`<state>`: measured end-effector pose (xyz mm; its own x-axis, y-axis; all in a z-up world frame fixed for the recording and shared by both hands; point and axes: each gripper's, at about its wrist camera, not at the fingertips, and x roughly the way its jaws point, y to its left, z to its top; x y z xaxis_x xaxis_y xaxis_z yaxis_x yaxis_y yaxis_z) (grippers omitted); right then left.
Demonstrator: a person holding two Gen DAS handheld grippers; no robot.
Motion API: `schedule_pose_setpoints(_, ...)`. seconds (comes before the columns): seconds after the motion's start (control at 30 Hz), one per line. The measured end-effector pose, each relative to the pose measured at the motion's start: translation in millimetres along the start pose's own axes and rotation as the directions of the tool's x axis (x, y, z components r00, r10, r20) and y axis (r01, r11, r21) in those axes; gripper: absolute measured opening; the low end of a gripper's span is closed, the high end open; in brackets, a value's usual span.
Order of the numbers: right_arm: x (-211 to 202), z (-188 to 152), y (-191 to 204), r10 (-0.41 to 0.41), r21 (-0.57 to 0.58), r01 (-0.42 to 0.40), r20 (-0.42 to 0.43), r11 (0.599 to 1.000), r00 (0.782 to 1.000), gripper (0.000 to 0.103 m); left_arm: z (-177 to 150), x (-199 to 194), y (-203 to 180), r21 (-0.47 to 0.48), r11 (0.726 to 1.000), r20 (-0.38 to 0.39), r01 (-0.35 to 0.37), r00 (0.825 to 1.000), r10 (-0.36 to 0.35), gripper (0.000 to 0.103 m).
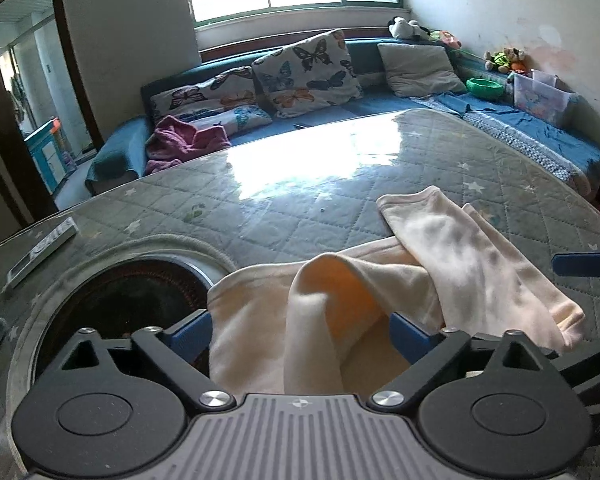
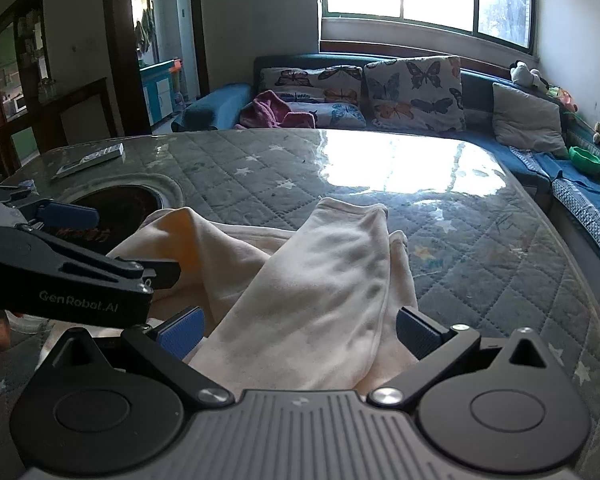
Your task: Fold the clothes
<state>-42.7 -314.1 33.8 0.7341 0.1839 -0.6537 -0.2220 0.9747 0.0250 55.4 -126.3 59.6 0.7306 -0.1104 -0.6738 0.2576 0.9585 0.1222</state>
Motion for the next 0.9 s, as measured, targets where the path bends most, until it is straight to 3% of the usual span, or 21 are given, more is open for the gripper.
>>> schedule_pose_setpoints(0.13, 5, 3, -3, -0.005, 0.010, 0.005, -0.005, 1.000, 1.000, 0.097, 5, 11, 1, 0.011, 1.000, -0.005, 0.025, 1.000, -0.025, 0.076)
schedule_pose_setpoints(0.23, 10, 5, -7, -0.002, 0.023, 0.002, -0.012, 1.000, 1.000, 0.094, 8, 22, 3, 0.004, 0.999, -0.021, 0.055, 0.998, -0.054, 0.058)
schedule_pose_setpoints(0.3, 12, 7, -9, -0.010, 0.017, 0.011, -0.016, 1.000, 1.000, 0.093, 8, 27, 5, -0.005, 0.997, -0.030, 0.080, 0.996, -0.080, 0.032)
schedule_pose_setpoints(0.43, 16, 13, -14, 0.000, 0.033, 0.001, -0.016, 0.999, 1.000, 0.087, 4, 31, 13, -0.033, 0.990, -0.035, 0.136, 0.990, -0.137, 0.012)
schedule_pose_setpoints(0.63, 29, 30, -13, 0.022, 0.032, -0.022, -0.013, 0.999, 1.000, 0.073, 2, 26, 22, -0.068, 0.983, -0.021, 0.171, 0.985, -0.173, 0.016)
schedule_pose_setpoints(0.67, 31, 33, -14, 0.028, 0.041, -0.027, -0.013, 0.999, 1.000, 0.072, 3, 26, 22, -0.067, 0.984, -0.019, 0.168, 0.985, -0.170, 0.025)
schedule_pose_setpoints(0.7, 33, 36, -15, 0.031, 0.049, -0.030, -0.012, 0.998, 0.999, 0.070, 4, 26, 21, -0.061, 0.984, -0.016, 0.167, 0.986, -0.168, 0.042)
schedule_pose_setpoints(0.77, 37, 40, -17, 0.033, 0.064, -0.032, -0.010, 0.997, 0.999, 0.069, 5, 28, 20, -0.048, 0.985, -0.012, 0.167, 0.986, -0.168, 0.049)
schedule_pose_setpoints(0.83, 41, 45, -19, 0.031, 0.078, -0.029, -0.016, 0.997, 0.999, 0.065, 5, 31, 18, -0.035, 0.980, -0.021, 0.194, 0.981, -0.195, 0.043)
schedule_pose_setpoints(0.87, 44, 47, -19, 0.031, 0.083, -0.029, -0.020, 0.996, 0.999, 0.064, 4, 33, 19, -0.041, 0.977, -0.028, 0.209, 0.977, -0.210, 0.023)
schedule_pose_setpoints(0.9, 45, 48, -18, 0.032, 0.082, -0.030, -0.023, 0.996, 0.999, 0.064, 3, 34, 20, -0.048, 0.973, -0.034, 0.224, 0.974, -0.225, 0.012)
